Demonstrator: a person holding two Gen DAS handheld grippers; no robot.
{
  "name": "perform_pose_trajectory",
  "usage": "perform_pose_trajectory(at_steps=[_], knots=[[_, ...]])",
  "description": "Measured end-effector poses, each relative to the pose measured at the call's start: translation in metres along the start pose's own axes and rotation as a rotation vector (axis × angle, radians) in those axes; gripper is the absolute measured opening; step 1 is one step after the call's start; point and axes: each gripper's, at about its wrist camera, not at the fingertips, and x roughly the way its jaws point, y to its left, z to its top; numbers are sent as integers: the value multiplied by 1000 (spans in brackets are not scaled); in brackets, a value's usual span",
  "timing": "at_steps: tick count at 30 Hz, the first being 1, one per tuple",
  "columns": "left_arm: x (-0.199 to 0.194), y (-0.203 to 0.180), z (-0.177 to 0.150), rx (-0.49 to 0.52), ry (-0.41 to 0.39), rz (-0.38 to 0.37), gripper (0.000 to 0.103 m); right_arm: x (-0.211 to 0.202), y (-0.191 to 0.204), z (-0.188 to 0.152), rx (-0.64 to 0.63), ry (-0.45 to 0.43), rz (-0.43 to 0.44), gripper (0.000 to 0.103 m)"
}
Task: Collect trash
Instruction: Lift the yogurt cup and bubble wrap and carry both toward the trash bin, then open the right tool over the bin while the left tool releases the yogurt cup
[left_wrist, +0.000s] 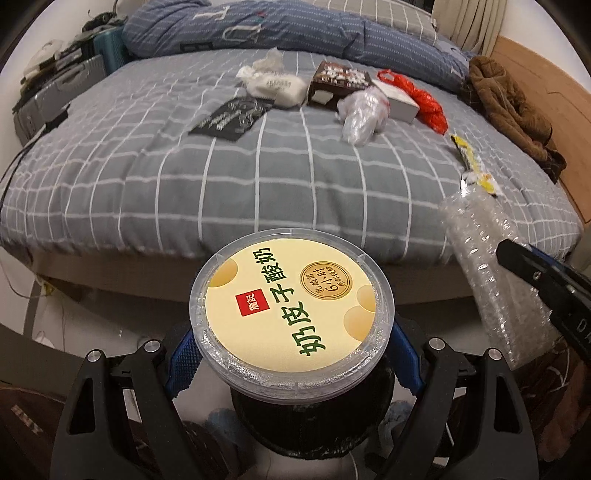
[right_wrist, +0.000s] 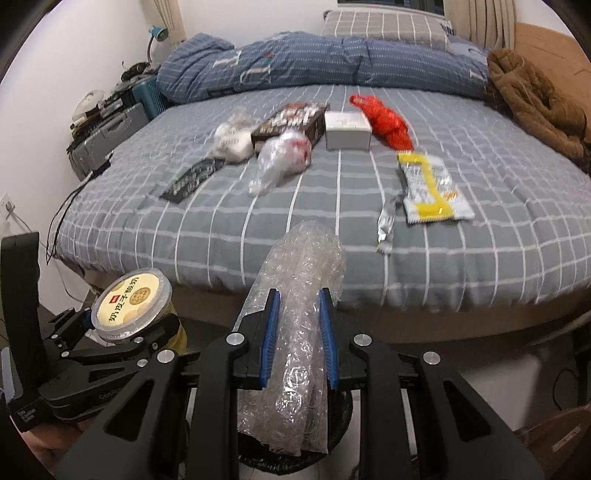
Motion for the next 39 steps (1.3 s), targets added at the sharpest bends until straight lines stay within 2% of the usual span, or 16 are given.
perform_pose_trajectory(at_steps=[15, 24, 28, 33, 35, 39], knots=[[38, 20, -40, 28, 65, 7, 82, 57, 0, -55, 0, 184, 5, 21], [75, 26, -70, 58, 154, 9, 82, 90, 2, -80, 4, 286, 12, 21], [83, 37, -78, 36, 183, 21, 82, 106, 9, -90, -8, 329, 15, 21], [84, 50, -80, 3, 181, 35, 82, 117, 25, -97, -49, 356, 26, 21], [85, 55, -80, -11, 182, 41, 82, 119, 29, -96, -58, 357, 25, 26], [86, 56, -82, -16, 183, 40, 82, 121, 31, -96, -56, 349, 14, 42]])
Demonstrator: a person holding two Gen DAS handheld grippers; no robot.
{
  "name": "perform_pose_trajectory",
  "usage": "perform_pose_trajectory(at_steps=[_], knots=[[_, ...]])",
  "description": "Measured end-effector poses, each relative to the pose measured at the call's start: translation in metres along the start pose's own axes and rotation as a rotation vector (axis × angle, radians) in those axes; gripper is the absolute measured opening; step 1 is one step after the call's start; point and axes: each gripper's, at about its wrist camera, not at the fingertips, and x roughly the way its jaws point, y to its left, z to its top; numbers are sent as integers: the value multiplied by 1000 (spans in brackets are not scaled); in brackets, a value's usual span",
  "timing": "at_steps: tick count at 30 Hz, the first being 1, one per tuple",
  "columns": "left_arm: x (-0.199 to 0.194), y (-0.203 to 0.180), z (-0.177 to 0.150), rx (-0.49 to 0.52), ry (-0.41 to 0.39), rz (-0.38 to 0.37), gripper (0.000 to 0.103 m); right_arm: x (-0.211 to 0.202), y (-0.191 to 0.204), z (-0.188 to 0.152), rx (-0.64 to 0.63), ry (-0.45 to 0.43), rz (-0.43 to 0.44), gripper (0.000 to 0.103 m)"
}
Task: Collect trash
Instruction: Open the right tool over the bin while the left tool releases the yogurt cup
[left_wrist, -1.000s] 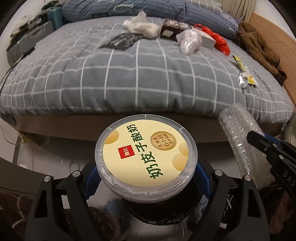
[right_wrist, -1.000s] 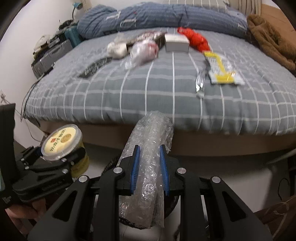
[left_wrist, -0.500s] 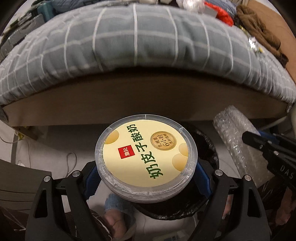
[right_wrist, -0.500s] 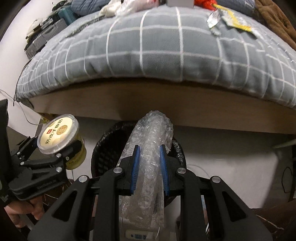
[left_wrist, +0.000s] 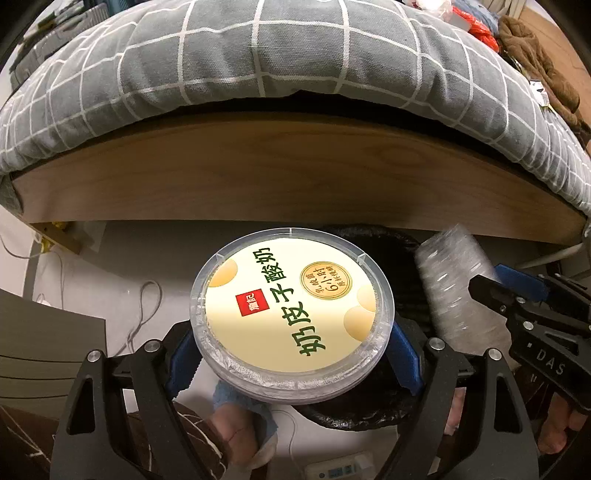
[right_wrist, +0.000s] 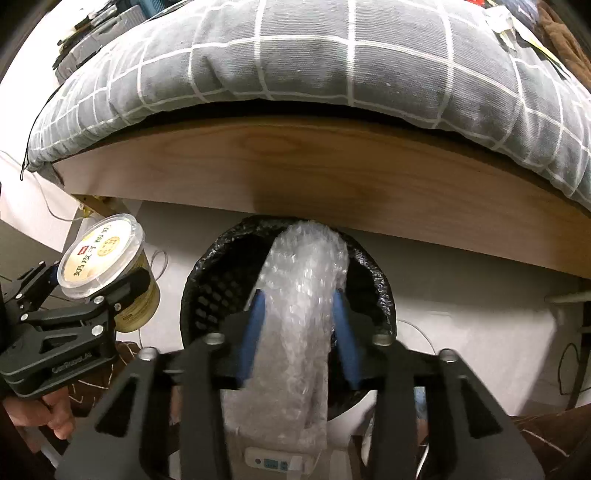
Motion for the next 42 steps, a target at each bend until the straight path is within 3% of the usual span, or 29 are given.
perform_pose_trajectory(at_steps=[14, 27, 30, 32, 42], knots=[[8, -34, 4, 56, 16, -37, 82, -20, -43, -2, 76, -93, -84, 89], [6, -78, 8, 111, 29, -76, 83, -38, -79, -2, 135, -122, -149, 91], [6, -79, 9, 116, 22, -58, 86, -42, -80, 1, 140, -132, -146, 91], [4, -80, 11, 113, 18, -37, 96, -46, -79, 2, 137, -140, -145, 91], [-32, -74, 30, 85, -58, -50, 97, -86, -67, 18, 90, -230, -144, 91]])
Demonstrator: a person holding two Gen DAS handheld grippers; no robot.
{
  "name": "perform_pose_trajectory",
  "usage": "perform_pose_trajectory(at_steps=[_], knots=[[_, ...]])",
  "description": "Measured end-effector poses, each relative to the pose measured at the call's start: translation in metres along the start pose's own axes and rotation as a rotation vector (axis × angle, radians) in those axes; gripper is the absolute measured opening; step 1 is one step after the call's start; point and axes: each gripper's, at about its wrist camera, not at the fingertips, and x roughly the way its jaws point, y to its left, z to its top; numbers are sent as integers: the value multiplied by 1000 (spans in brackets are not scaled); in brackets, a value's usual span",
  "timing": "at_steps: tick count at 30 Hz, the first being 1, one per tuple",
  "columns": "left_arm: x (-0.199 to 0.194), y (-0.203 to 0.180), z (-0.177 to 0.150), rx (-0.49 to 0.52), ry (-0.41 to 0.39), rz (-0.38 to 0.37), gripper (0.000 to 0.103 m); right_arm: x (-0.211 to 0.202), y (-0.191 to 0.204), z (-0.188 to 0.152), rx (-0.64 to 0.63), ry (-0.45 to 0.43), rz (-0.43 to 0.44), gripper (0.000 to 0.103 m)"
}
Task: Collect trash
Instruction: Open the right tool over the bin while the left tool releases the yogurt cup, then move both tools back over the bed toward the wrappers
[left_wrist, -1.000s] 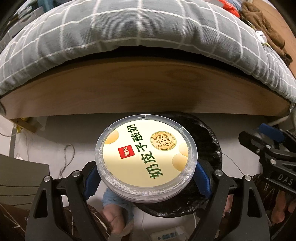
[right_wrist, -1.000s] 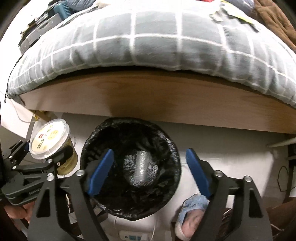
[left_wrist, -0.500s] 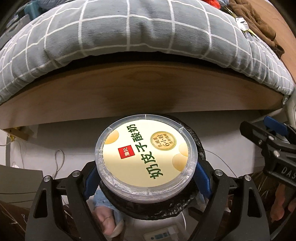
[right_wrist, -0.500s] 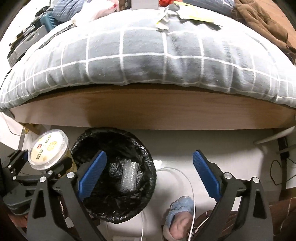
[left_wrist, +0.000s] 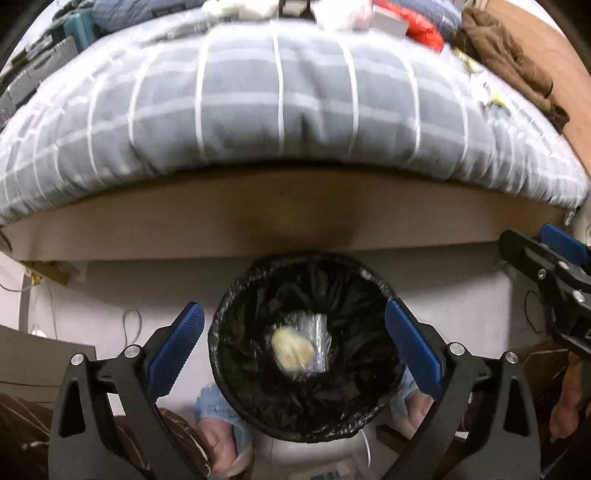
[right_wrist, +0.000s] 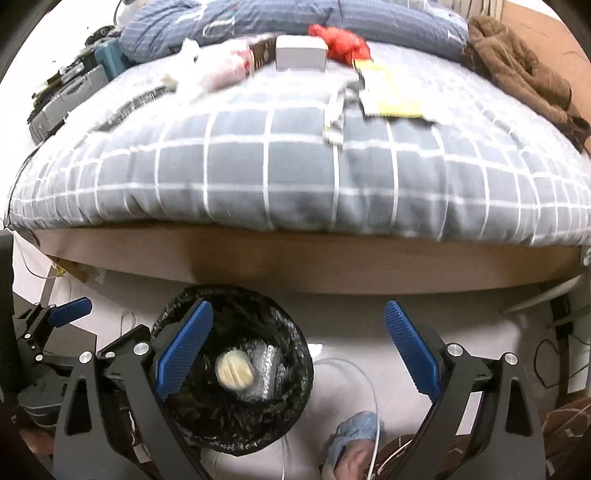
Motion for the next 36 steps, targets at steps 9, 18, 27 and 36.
perform_pose_trajectory(at_steps=[9, 18, 27, 36], knots=[[-40, 7, 27, -4, -93, 11, 97, -30, 4, 28, -19, -74, 2, 91], [-62, 24, 59, -28, -142, 15, 97, -45, -7, 60, -5, -118, -2, 91], [-69, 40, 100, -37, -168, 31, 97, -45, -24, 99, 8, -147, -23, 91], [-46, 61, 148, -42, -170, 60, 97, -15, -52, 136, 22, -129, -55, 91]])
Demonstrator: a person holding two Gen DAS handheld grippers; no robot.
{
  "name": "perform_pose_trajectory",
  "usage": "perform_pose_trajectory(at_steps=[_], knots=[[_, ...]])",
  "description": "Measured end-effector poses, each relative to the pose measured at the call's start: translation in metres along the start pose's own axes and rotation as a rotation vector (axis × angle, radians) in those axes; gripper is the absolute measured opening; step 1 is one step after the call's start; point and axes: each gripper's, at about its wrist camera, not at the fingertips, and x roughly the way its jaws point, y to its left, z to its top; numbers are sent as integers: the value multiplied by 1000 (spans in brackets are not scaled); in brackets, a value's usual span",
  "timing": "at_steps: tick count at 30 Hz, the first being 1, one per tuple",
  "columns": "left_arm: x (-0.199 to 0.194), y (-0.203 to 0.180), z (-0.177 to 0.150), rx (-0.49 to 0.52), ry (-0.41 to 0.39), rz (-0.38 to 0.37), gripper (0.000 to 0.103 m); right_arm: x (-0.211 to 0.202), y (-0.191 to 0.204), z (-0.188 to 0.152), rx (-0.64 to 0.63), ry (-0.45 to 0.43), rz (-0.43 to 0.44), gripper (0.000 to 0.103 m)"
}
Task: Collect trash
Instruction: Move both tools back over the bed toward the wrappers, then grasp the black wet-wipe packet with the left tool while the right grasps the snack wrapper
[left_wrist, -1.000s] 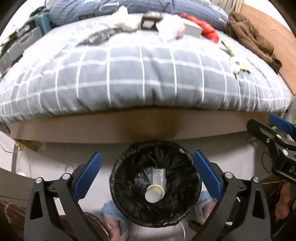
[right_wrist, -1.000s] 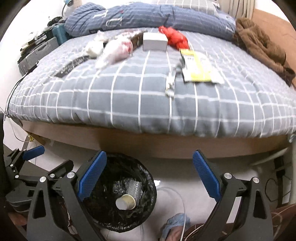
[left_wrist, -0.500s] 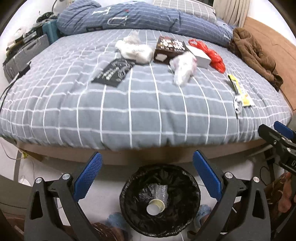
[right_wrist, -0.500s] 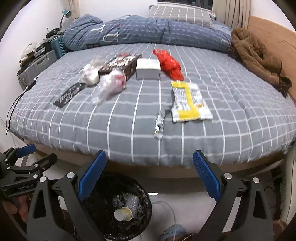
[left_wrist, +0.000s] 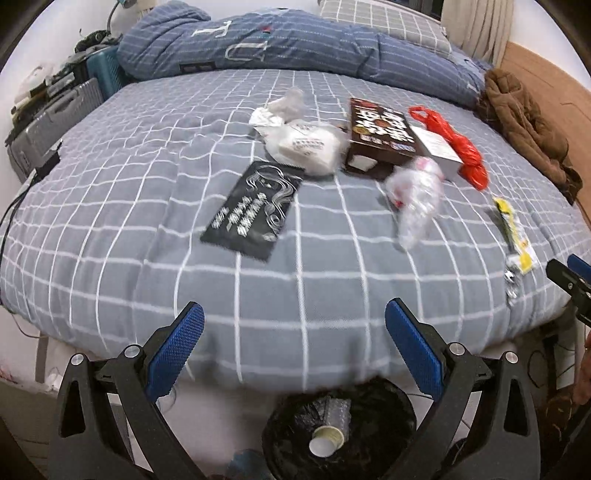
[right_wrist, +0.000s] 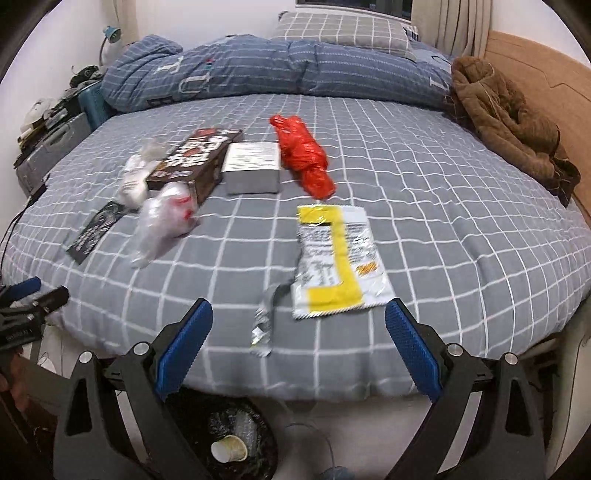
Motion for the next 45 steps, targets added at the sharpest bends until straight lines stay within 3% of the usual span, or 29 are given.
perform_pose_trajectory(at_steps=[9, 20, 24, 27, 31, 36, 45], knots=[[42, 20, 40, -15, 23, 17, 97, 52, -31, 23, 45, 61, -15, 91], [77, 17, 65, 11, 62, 20, 96, 89, -38, 30, 64, 119, -1, 90], [86, 17, 70, 20, 77, 28, 95, 97, -39, 31, 68, 143, 7, 79], [92, 17, 74, 22, 89, 32, 90, 101, -39, 30, 83, 152, 11, 73], [98, 18, 76, 30, 108, 56, 75, 102, -37, 31, 83, 160, 12, 62], [101, 20, 75, 41, 108, 87, 57, 106, -33, 31, 68, 169, 13, 41], [94, 21, 77, 36, 92, 103, 49, 100, -30, 31, 64, 134, 18, 37]])
